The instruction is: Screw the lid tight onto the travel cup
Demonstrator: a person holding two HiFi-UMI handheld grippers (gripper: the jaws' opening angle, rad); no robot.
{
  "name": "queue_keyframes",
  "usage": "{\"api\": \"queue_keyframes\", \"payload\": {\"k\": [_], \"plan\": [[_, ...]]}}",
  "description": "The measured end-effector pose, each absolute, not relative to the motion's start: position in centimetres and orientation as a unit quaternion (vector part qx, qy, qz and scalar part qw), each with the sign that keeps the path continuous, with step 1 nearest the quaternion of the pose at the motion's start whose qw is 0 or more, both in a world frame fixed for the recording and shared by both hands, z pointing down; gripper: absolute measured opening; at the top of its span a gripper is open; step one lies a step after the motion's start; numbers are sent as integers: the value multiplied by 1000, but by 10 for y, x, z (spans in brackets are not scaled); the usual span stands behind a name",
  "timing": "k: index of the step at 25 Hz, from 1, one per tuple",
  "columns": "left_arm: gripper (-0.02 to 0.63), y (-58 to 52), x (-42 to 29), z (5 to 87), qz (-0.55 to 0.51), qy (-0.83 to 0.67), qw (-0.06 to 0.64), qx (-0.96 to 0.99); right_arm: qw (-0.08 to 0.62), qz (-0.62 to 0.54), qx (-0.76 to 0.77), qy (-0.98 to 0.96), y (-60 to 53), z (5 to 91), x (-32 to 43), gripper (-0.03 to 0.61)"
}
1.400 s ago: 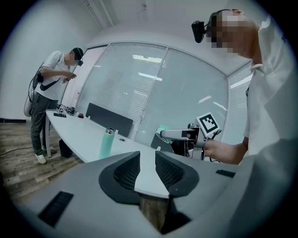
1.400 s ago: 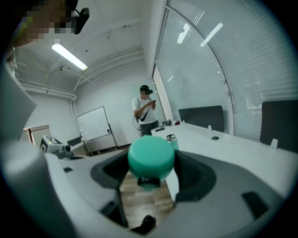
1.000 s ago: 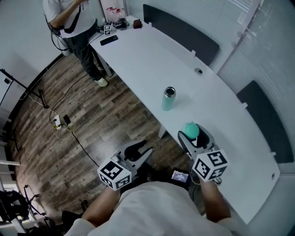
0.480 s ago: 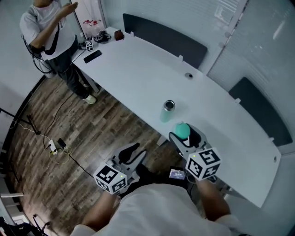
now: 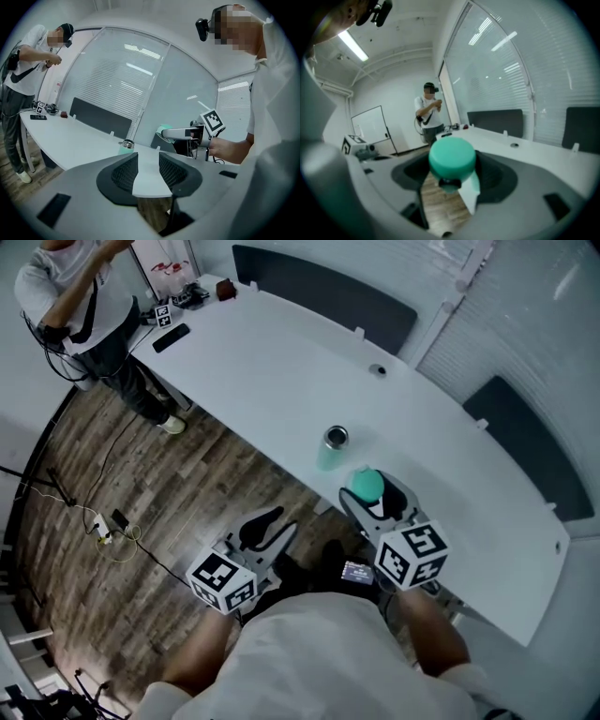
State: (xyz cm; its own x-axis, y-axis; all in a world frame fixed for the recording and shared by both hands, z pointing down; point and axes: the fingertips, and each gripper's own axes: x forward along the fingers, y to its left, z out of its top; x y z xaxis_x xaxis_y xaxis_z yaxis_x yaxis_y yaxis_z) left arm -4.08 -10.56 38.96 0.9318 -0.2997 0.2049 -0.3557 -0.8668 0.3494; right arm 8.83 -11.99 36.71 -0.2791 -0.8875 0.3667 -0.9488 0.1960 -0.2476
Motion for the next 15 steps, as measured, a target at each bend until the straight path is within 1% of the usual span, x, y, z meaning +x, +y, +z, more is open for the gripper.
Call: {"api": "queue_keyframes", "payload": {"k": [15], "plan": [[144,-116,-4,406,86,-169,202,961,77,232,588,-771,-134,387,119,314]]}}
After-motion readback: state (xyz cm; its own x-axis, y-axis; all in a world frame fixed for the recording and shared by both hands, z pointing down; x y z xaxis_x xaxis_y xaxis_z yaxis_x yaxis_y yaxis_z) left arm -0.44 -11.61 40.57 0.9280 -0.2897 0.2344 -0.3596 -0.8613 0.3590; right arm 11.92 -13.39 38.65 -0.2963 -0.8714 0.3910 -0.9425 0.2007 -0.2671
